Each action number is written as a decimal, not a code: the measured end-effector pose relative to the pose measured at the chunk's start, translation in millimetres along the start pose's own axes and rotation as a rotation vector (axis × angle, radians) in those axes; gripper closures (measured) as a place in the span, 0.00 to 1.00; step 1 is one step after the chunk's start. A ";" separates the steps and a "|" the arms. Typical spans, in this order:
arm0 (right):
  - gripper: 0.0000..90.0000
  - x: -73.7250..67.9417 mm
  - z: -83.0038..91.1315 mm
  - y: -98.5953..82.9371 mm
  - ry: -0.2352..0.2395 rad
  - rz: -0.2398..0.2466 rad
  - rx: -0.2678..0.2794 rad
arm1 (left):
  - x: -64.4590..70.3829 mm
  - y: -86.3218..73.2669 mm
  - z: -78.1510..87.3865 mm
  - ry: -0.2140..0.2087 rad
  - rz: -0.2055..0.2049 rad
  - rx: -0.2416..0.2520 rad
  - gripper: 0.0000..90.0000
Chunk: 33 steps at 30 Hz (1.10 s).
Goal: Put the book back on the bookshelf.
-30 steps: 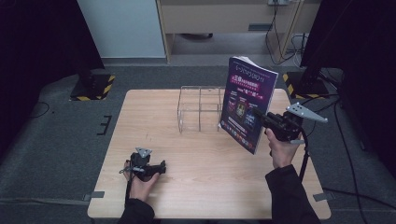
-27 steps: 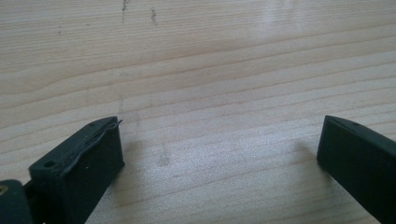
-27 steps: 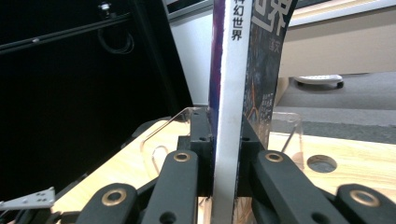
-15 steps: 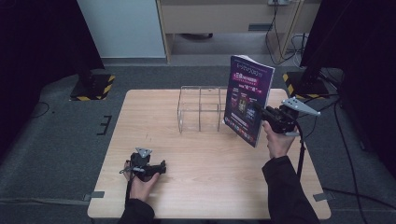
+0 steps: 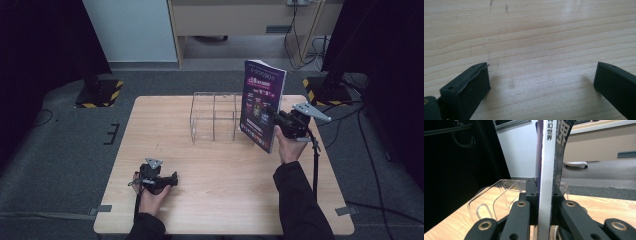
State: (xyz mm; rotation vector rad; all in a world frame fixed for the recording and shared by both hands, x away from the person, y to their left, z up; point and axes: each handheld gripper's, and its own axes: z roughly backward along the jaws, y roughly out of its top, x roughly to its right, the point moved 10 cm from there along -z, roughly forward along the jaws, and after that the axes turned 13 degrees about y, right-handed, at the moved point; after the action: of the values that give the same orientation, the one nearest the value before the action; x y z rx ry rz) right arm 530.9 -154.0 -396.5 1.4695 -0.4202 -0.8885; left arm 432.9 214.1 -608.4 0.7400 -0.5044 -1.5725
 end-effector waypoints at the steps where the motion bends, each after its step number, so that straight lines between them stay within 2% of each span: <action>1: 0.92 0.2 -1.8 -1.1 -0.004 -0.001 -0.002 | 0.0 0.0 0.0 0.000 0.000 0.000 0.00; 14: 0.92 2.0 -22.6 -17.1 -0.033 0.003 -0.017 | 0.0 0.0 0.0 0.002 0.001 0.001 0.00; 22: 0.92 3.9 -25.3 -32.6 -0.049 0.014 -0.041 | 0.0 0.0 0.0 0.002 0.001 0.001 0.00; 28: 0.92 -0.3 -22.3 -37.4 -0.031 0.023 -0.041 | 0.0 0.0 0.0 0.003 0.001 0.001 0.00; 33: 0.92 -6.4 -18.5 -41.9 -0.010 0.048 -0.079 | 0.1 -0.1 0.1 0.004 0.002 0.001 0.00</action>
State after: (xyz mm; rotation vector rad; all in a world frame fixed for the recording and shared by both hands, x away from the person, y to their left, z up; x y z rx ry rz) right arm 529.6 -131.6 -436.9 1.3774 -0.4219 -0.8654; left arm 432.8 214.0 -608.4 0.7429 -0.5030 -1.5688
